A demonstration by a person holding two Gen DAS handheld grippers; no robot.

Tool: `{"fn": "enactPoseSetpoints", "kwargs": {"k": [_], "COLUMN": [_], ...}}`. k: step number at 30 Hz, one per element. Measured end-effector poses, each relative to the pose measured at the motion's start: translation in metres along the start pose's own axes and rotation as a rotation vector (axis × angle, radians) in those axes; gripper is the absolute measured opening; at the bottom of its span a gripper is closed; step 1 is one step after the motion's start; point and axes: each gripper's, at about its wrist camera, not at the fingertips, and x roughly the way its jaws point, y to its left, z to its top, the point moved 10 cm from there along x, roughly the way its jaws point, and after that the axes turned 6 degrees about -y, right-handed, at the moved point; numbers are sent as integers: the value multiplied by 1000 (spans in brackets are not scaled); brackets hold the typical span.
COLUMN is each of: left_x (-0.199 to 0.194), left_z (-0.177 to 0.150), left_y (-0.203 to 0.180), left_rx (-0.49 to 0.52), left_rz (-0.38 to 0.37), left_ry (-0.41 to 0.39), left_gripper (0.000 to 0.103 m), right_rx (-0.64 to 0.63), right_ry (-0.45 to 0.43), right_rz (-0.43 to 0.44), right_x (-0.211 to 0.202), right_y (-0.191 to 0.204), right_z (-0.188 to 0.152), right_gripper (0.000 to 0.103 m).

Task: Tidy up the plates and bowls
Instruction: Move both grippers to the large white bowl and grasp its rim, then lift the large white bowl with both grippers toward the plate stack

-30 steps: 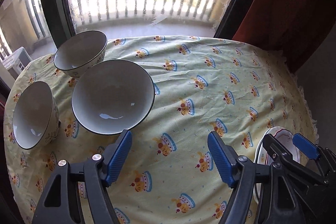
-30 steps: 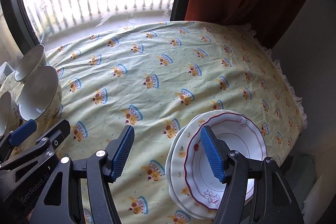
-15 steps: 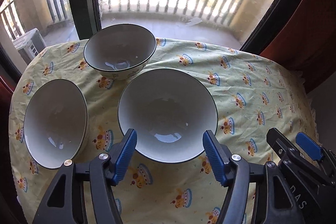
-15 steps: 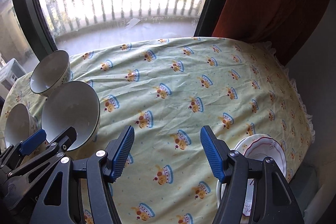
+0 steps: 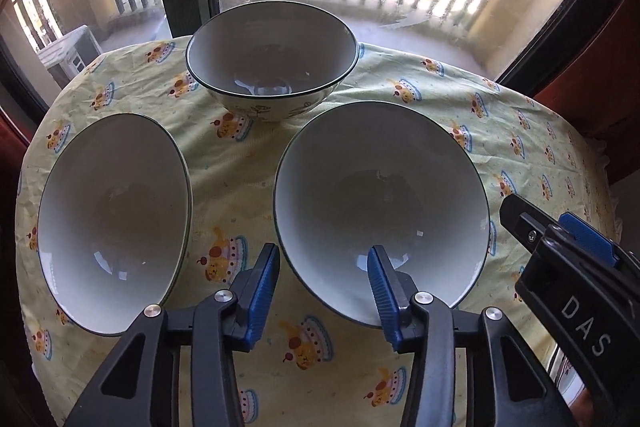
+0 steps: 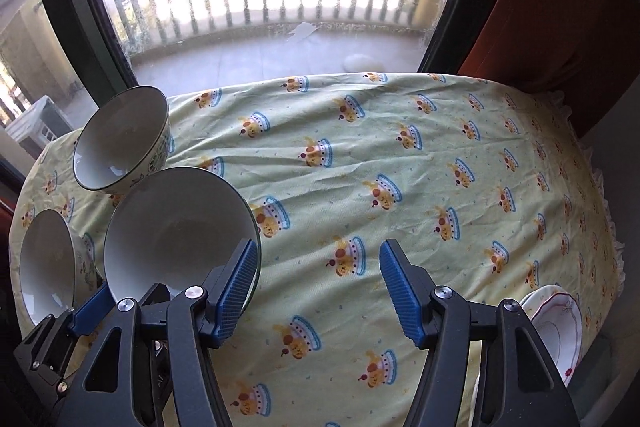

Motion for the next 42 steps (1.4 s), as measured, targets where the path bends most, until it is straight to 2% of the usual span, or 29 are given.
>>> {"fn": "enactPoseSetpoints", "kwargs": {"k": [4,6,10,12,14,19,26,30,34,39,42], "left_x": [8,12,20,22,24,25,23,20,17,19,22], "left_z": [2,4,6,7,7,7,1,-11,-27,-33,-28], "left_y": [-2,0,2,4,5,2,-21,-36,-44,-47,-47], "left_rx": [-7,-18,-15,-12,-8,25,79,105,136,162,160], "left_rz": [0,5,4,12,15,18,-23,-64,-71,-72,-68], "left_ry": [2,7,21,20,26,27,31,55,74,72,58], "left_gripper": [40,38,34,28,28,27,27,27,27,27,27], "right_rx": [-1,11,5,-7,-16,-31,-9,6,25,120,149], "right_ry": [41,63,74,79,80,71,72,76,97,141,140], "right_rz": [24,38,67,87,91,84,38,1,-15,9,8], "right_x": [16,24,32,35,38,36,26,19,10,7,10], "right_y": [10,13,22,29,34,35,15,-3,-16,-27,-29], "right_z": [-5,-8,-8,-8,-7,-6,-12,-21,-37,-58,-57], "right_gripper": [54,45,36,22,14,14,13,13,13,13,14]}}
